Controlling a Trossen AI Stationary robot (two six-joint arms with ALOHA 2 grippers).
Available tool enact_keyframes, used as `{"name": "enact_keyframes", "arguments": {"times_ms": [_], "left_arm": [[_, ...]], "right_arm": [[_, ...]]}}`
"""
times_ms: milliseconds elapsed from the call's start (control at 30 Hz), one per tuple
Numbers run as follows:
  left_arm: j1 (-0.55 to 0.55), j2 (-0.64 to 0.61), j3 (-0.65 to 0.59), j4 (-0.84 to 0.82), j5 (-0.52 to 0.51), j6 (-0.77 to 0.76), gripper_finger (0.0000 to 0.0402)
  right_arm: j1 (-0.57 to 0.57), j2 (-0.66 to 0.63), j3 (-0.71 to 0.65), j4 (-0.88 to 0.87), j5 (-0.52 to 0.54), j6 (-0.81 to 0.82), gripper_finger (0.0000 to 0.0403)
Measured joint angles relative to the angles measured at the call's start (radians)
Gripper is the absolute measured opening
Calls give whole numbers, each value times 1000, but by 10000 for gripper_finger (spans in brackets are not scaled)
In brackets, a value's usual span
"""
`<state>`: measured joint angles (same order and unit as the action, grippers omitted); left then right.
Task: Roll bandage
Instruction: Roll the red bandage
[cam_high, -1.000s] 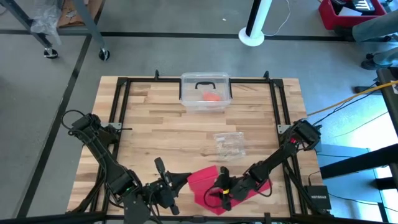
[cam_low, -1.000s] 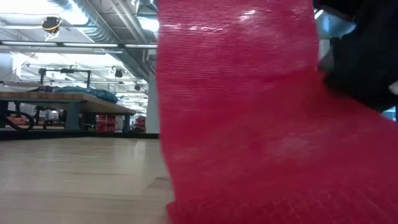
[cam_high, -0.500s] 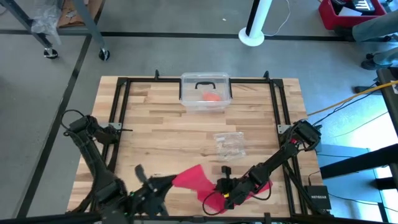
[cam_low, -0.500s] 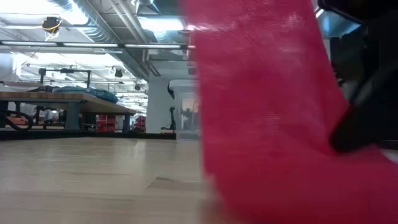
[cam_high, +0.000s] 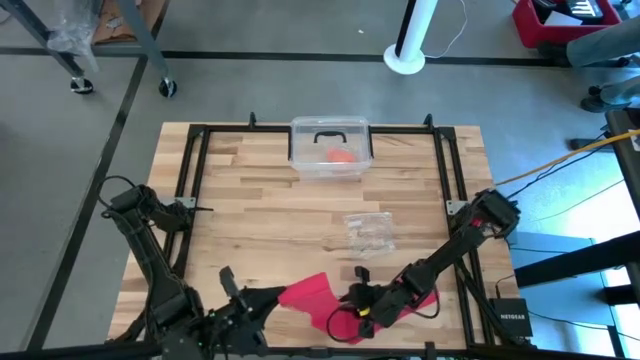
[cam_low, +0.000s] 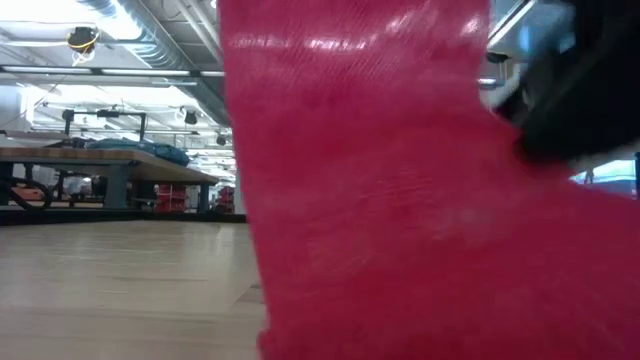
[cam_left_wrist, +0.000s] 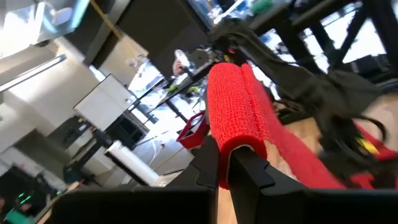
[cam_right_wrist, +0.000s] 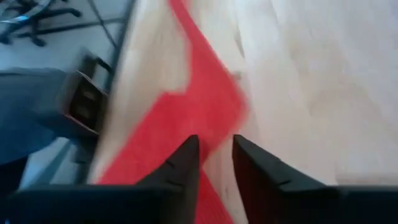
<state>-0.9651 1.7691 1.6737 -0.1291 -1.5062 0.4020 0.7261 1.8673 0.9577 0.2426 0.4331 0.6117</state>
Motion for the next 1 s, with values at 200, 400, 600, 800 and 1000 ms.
{"name": "enact_keyframes", "arguments": {"times_ms": [200, 400, 600, 800, 1000], "left_arm": [[22, 0, 0, -27, 11, -35, 6], [26, 0, 0, -37, 11, -64, 15], [27, 0, 0, -43, 14, -66, 9], [27, 0, 0, -46, 15, -63, 16], [27, 0, 0, -48, 15, -67, 12]], "right_arm": [[28, -222, 1, -186, -78, -40, 171], [89, -324, -5, -183, 181, -207, 190], [23, -235, -6, 22, 165, -402, 190], [-50, -182, -6, 197, -8, -447, 191], [-54, -117, -6, 377, -21, -494, 191]]}}
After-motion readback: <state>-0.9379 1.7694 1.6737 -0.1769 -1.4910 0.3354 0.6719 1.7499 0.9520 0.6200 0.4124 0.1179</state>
